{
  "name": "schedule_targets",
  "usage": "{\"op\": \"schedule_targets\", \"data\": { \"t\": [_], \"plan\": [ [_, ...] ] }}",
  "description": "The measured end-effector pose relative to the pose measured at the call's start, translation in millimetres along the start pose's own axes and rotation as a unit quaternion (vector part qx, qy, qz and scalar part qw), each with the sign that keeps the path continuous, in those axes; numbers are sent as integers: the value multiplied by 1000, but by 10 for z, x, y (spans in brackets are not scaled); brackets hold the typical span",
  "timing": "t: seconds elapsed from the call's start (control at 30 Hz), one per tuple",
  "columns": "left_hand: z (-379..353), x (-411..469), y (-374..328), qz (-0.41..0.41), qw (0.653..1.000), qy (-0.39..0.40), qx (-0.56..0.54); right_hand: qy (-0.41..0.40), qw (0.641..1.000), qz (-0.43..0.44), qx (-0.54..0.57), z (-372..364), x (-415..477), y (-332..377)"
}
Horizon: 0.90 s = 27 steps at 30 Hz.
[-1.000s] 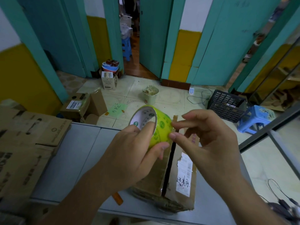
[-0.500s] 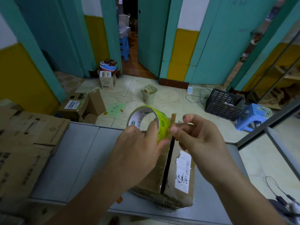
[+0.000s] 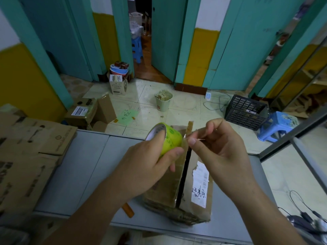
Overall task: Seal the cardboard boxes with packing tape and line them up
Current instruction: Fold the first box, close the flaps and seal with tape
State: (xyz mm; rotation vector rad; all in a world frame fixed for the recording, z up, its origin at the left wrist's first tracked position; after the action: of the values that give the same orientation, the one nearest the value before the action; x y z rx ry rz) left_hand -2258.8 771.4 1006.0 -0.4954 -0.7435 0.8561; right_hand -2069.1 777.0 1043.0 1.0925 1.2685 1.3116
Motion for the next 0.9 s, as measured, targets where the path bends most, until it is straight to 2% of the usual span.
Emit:
{"op": "schedule_targets", "data": {
  "t": [0.13, 0.2, 0.27, 0.33, 0.4, 0.47, 0.53, 0.7, 0.9],
  "plan": [
    [-60, -16, 37, 11, 995, 12, -101, 20, 998, -31, 51, -3, 32, -22],
    [-92, -22, 43, -4, 983, 25, -184, 21, 998, -38, 47, 10, 58, -17],
    [-119, -36, 53, -9, 975, 28, -219, 8, 998, -42, 40, 30, 86, -3],
    [-160, -52, 90, 0, 987, 13, -163, -9, 998, -48, 35, 50, 118, -4],
    [-198, -65, 99, -14, 999, -12, -29, -19, 998, -52, 27, 55, 149, -21],
    [-242, -58, 72, -41, 995, -37, 89, -22, 998, -55, 31, 45, 169, -55],
    [-279, -22, 34, -32, 986, -42, 160, -19, 997, -58, 41, 26, 175, -90],
    [-290, 0, -31, -22, 969, -43, 241, -6, 987, -103, 122, 17, 235, -125],
    [-282, 68, 53, 44, 963, 46, 261, 16, 977, -129, 168, 5, 283, -131]
  ]
}}
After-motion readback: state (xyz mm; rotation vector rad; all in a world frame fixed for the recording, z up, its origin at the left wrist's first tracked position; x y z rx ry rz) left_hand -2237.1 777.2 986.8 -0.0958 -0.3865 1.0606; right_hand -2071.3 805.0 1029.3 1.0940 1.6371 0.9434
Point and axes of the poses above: each hand's wrist, its own x-axis towards the middle knuckle, its own z-axis out of the back of the hand, y = z × x, the point moved 2 cm from there along x, towards the middle knuckle, and after that the axes turned 15 degrees about -z, right-handed, at the moved point
